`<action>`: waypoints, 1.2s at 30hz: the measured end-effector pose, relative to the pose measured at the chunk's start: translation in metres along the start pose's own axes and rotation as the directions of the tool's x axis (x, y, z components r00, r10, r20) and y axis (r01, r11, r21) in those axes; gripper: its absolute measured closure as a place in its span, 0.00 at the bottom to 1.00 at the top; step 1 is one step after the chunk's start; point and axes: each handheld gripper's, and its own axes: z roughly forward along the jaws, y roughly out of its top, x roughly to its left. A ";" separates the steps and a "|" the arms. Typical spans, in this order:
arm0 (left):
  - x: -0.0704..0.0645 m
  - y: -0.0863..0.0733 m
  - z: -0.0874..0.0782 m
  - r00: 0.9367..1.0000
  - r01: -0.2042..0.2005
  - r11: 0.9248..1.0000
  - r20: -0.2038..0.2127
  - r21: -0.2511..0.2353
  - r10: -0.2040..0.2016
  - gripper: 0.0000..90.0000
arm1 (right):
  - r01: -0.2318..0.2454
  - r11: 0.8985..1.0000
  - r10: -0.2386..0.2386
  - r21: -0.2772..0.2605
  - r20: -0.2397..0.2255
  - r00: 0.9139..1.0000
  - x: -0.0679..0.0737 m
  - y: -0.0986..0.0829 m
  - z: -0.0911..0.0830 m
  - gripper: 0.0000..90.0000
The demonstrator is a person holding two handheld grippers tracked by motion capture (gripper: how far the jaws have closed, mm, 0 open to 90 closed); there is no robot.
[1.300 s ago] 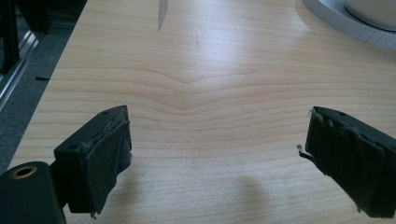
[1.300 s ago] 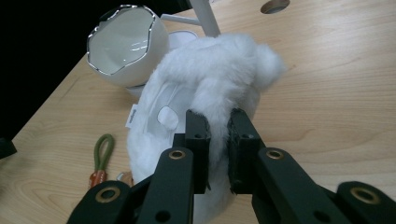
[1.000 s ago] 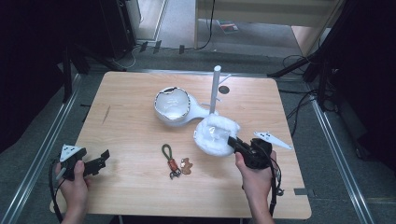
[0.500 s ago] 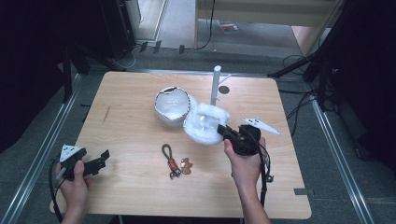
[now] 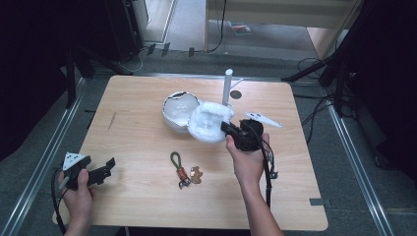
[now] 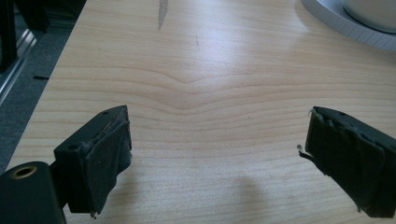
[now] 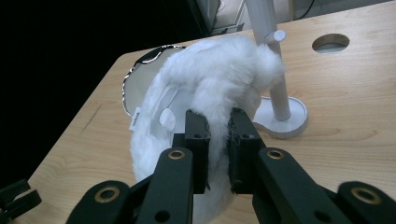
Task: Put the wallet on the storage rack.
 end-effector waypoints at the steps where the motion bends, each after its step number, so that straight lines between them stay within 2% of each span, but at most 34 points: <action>1: 0.000 0.000 0.000 1.000 0.001 1.000 0.001 -0.001 0.000 0.09 | 0.000 1.000 0.000 0.001 0.003 1.000 0.001 0.001 0.002 0.90; 9: 0.000 0.000 0.000 1.000 0.006 1.000 0.002 0.001 -0.006 0.09 | 0.003 1.000 -0.004 0.021 0.029 1.000 0.008 0.011 0.021 0.90; 14: 0.001 0.000 0.000 1.000 0.009 1.000 0.002 0.004 -0.009 0.09 | 0.008 1.000 -0.009 0.024 0.029 1.000 0.014 0.014 0.030 0.90; 21: 0.001 0.000 0.000 1.000 0.011 1.000 0.002 0.007 -0.011 0.09 | 0.044 0.998 -0.046 0.037 0.054 0.997 0.030 0.021 0.047 0.90; 28: 0.001 0.000 0.000 1.000 0.015 1.000 0.002 0.005 -0.015 0.09 | 0.067 0.997 -0.071 0.048 0.077 0.995 0.038 0.023 0.059 0.90; 30: 0.001 0.000 0.000 1.000 0.015 1.000 0.002 0.006 -0.015 0.09 | 0.089 0.994 -0.094 0.056 0.095 0.991 0.043 0.023 0.065 0.90; 34: 0.001 0.000 0.001 1.000 0.015 1.000 0.003 0.006 -0.015 0.09 | 0.105 0.993 -0.111 0.058 0.118 0.987 0.048 0.023 0.072 0.90; 36: 0.001 0.000 0.001 1.000 0.017 1.000 0.004 0.004 -0.017 0.09 | 0.111 0.991 -0.120 0.070 0.145 0.982 0.053 0.023 0.079 0.90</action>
